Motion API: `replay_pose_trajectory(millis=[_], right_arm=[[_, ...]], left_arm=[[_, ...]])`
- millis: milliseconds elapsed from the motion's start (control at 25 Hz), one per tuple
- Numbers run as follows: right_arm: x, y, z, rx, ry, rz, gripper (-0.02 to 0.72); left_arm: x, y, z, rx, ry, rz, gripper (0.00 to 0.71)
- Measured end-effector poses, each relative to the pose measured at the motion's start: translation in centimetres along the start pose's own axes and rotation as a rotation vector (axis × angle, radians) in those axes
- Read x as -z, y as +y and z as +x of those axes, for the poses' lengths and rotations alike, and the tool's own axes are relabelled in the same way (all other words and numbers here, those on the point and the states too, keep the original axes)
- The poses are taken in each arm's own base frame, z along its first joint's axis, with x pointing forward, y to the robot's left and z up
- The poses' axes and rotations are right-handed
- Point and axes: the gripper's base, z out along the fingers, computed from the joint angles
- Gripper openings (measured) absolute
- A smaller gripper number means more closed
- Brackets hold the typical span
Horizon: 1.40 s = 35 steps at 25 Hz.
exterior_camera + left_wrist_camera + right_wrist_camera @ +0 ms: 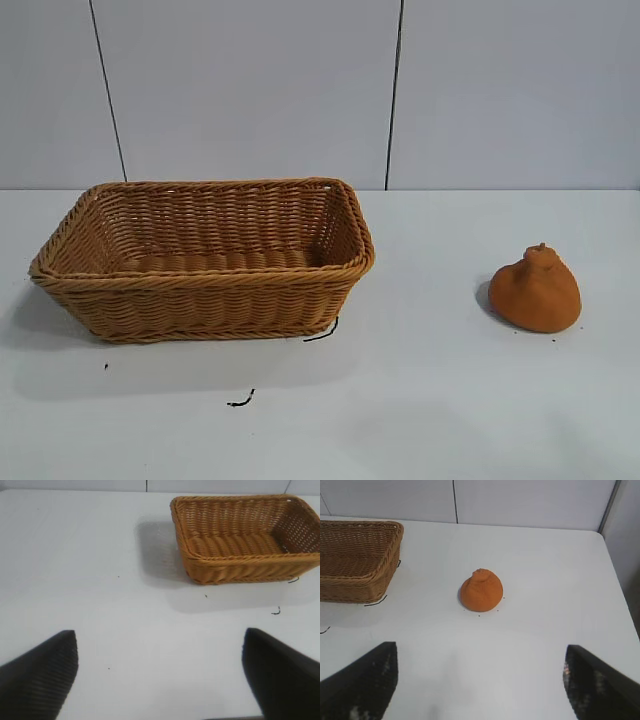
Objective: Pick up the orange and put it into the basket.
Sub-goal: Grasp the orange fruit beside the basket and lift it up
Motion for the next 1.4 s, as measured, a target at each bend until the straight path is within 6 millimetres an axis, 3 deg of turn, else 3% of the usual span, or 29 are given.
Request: replay_pose_trajectory(millis=[280, 520, 720, 960, 1160, 1320, 1400], right_arm=[[-9.0, 0.3, -8.5, -0.060, 0.216, -0.045, 0.643], [-18.7, -0.1, -11.9, -0.078, 0.375, -0.038, 0.643], [-27.0, -0.7, -10.9, -0.093, 0.530, -0.028, 0.643], [-33.9, -1.3, -6.9, -0.100, 0.702, -0.020, 0.643], [-37.3, -1.6, -3.9, -0.109, 0.788, -0.012, 0.643], [-38.5, -1.7, -2.7, -0.113, 0.821, -0.008, 0.641], [-38.6, -1.8, -2.6, -0.112, 0.819, -0.007, 0.606]], left_arm=[[0.0, 0.0, 0.0, 0.000, 0.000, 0.000, 0.639], [0.0, 0.0, 0.0, 0.000, 0.000, 0.000, 0.639], [0.0, 0.0, 0.0, 0.000, 0.001, 0.000, 0.639], [0.0, 0.0, 0.0, 0.000, 0.001, 0.000, 0.639], [0.0, 0.0, 0.0, 0.000, 0.001, 0.000, 0.639], [0.0, 0.0, 0.0, 0.000, 0.001, 0.000, 0.639], [0.0, 0.0, 0.0, 0.000, 0.002, 0.000, 0.639]])
